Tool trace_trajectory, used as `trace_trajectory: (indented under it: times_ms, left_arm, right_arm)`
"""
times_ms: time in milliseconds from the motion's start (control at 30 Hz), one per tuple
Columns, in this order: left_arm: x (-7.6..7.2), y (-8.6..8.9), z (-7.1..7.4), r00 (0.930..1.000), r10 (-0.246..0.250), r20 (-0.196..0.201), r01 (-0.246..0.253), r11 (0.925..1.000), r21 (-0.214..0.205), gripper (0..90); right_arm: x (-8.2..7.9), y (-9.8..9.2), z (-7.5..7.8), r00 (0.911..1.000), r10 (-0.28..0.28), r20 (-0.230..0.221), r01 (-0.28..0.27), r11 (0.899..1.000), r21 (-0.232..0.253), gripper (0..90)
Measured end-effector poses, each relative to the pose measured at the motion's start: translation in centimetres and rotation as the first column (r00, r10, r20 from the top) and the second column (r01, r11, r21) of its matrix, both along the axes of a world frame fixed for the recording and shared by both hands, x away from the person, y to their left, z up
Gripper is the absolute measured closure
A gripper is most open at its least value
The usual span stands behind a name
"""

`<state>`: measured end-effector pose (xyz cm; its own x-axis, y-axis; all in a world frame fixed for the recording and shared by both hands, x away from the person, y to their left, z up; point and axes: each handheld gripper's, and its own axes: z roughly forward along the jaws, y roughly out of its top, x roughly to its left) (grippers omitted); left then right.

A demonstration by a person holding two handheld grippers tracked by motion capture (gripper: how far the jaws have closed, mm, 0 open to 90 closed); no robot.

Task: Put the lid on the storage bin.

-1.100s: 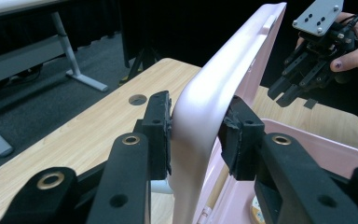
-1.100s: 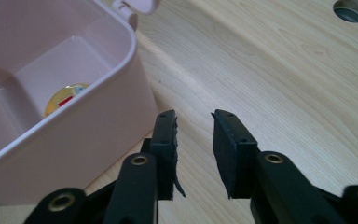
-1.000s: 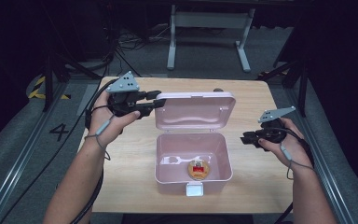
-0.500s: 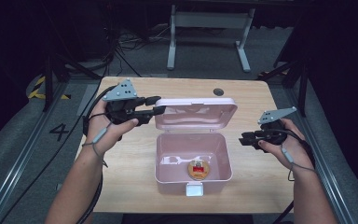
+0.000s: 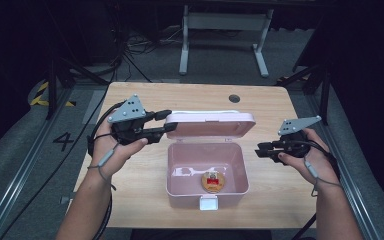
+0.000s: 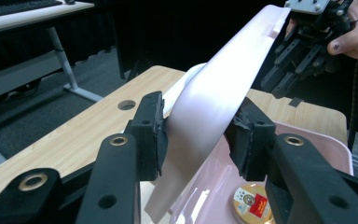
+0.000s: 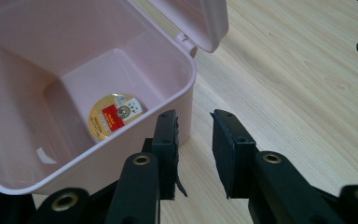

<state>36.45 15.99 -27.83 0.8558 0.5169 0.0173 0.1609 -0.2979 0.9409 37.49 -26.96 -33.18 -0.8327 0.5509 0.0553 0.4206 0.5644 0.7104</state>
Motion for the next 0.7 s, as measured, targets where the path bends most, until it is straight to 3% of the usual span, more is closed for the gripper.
trace_trajectory:
  times_ms: [300, 467, 600, 700]
  left_arm:
    - [-0.9, 0.1, -0.3, 1.0, -0.002, -0.005, 0.002, 0.9999, 0.014, 57.1]
    - [-1.4, 0.6, -0.5, 0.9995, -0.014, -0.029, 0.015, 0.9996, 0.022, 57.4]
    - [-1.4, 0.7, -0.5, 0.9989, -0.017, -0.044, 0.019, 0.9994, 0.03, 58.0]
    - [-1.7, 0.7, -0.4, 0.9984, -0.029, -0.05, 0.031, 0.9979, 0.056, 58.0]
  right_arm:
    - [-0.7, 0.4, 0.5, 0.9994, 0.033, 0.007, -0.033, 0.999, 0.025, 68.5]
    - [-1.2, 0.7, 0.9, 0.9977, 0.068, -0.003, -0.067, 0.997, 0.046, 70.6]
    - [-1.4, 1.4, 1.0, 0.9889, 0.148, 0.002, -0.148, 0.984, 0.099, 78.4]
    - [-1.6, 1.7, 1.3, 0.9876, 0.157, 0.014, -0.157, 0.979, 0.131, 85.5]
